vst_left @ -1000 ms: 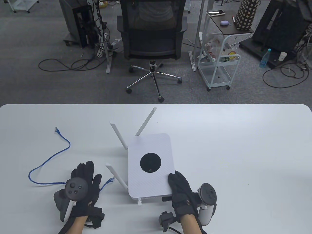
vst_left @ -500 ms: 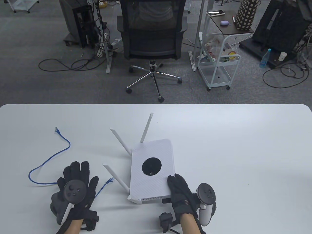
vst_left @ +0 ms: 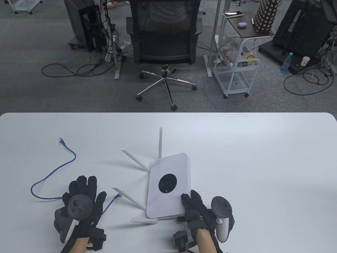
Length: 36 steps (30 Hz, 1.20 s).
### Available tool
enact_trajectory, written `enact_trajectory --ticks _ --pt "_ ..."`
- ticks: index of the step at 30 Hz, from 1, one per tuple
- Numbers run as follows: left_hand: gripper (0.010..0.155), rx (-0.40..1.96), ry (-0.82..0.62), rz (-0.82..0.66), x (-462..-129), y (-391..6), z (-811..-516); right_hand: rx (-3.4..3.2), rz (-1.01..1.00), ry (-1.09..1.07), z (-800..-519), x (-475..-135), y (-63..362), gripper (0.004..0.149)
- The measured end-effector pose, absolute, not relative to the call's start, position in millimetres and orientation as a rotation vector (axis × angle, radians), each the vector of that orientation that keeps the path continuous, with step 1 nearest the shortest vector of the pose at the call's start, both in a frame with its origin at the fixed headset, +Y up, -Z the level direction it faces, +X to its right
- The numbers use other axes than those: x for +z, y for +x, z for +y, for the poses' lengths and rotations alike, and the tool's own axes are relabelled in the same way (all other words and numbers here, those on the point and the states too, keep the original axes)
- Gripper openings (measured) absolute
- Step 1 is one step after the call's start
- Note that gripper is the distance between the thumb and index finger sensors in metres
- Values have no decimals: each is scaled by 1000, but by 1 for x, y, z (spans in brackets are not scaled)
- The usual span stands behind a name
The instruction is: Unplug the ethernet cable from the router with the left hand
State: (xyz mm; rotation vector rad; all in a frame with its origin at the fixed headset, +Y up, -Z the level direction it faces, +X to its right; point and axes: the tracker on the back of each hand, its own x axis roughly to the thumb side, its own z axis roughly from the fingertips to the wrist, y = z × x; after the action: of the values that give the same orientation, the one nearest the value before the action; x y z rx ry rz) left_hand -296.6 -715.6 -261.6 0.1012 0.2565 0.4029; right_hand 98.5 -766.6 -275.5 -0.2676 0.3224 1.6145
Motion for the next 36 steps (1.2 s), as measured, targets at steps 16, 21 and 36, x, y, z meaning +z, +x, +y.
enact_trajectory --ticks 16,21,36 --pt "69 386 87 256 -261 -296 -717 1975 119 -338 -745 -272 114 71" --pt "69 387 83 254 -261 -295 -718 1993 -9 -262 -724 -265 117 70" --pt "68 380 75 232 -265 -292 -719 2699 -420 -11 -678 -268 151 74"
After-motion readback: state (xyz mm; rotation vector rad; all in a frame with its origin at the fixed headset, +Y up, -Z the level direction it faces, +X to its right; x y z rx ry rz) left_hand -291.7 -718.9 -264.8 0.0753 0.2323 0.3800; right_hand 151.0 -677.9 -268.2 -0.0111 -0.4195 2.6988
